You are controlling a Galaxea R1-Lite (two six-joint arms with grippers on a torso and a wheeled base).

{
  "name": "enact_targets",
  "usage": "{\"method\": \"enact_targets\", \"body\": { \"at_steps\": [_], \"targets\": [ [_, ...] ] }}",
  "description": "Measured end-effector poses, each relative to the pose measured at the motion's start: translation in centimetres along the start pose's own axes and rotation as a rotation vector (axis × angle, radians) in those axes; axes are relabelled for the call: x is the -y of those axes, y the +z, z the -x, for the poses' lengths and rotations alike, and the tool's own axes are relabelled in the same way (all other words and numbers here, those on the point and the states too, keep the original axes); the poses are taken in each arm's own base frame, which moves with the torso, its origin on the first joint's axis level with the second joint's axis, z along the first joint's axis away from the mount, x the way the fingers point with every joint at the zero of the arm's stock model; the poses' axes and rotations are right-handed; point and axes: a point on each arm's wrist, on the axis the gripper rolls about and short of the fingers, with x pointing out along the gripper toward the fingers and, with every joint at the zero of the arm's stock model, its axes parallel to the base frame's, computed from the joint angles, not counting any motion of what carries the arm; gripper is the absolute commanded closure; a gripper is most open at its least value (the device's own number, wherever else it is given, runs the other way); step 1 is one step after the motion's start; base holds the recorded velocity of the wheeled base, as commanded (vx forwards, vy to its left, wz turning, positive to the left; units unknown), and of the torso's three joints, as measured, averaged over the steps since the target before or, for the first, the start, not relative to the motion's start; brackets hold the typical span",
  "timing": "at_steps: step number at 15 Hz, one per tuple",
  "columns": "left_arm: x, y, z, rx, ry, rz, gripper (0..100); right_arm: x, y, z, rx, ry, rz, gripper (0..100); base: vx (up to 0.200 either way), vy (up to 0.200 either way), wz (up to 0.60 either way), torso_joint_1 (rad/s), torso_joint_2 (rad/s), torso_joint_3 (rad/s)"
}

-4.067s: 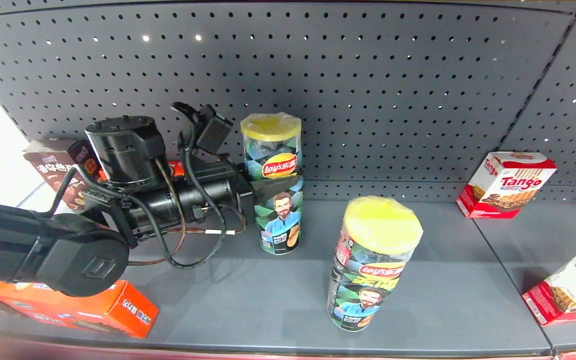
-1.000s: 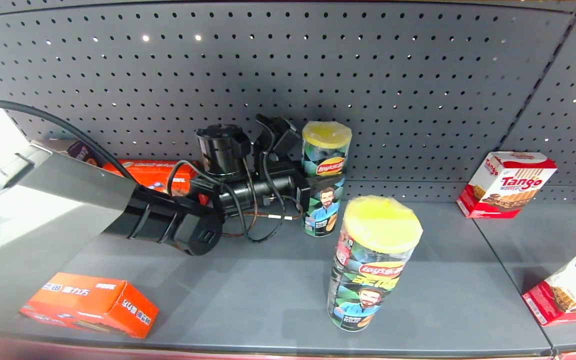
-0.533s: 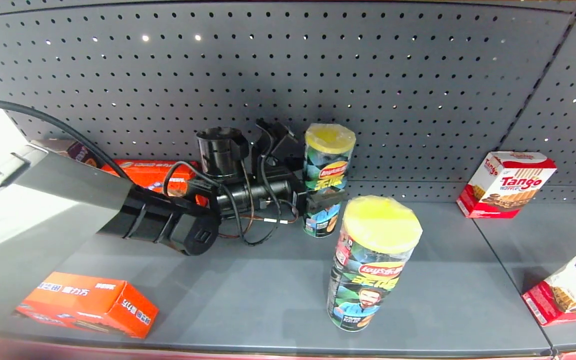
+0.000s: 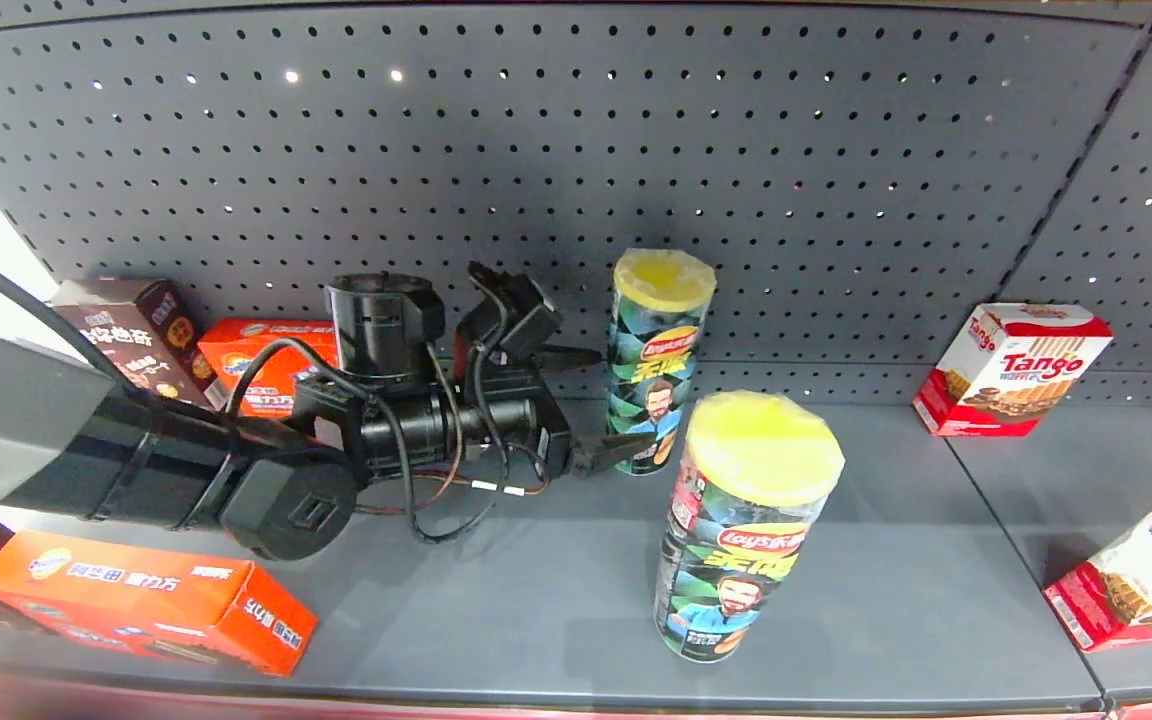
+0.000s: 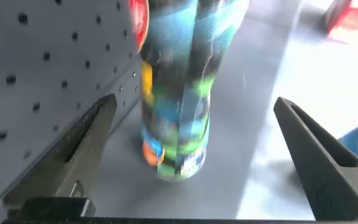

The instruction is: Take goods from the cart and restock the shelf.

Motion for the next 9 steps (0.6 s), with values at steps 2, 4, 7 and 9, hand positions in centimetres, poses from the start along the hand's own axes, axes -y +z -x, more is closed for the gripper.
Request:
{"method": "enact_targets", "body": {
  "at_steps": [2,4,7,9],
  "targets": [
    [0.1,0.1,0.3,-0.018,0.057,-0.006,0,0.0,0.0,0.0,0.000,0.000,0.000,0,0.000,0.000,0.00,0.000,0.00,0.000],
    [-0.1,0.1,0.4,-0.053,0.129,0.002,0,0.0,0.0,0.0,0.000,0.001,0.000,0,0.000,0.000,0.00,0.000,0.00,0.000],
    [-0.6,0.6,0.1,-0.075,0.187,0.005,0,0.0,0.0,0.0,0.000,0.001,0.000,0,0.000,0.000,0.00,0.000,0.00,0.000],
    [-1.1,0.9,-0.2,-0.070,0.223,0.003,0,0.0,0.0,0.0,0.000,0.001,0.000,0,0.000,0.000,0.00,0.000,0.00,0.000]
  ]
}}
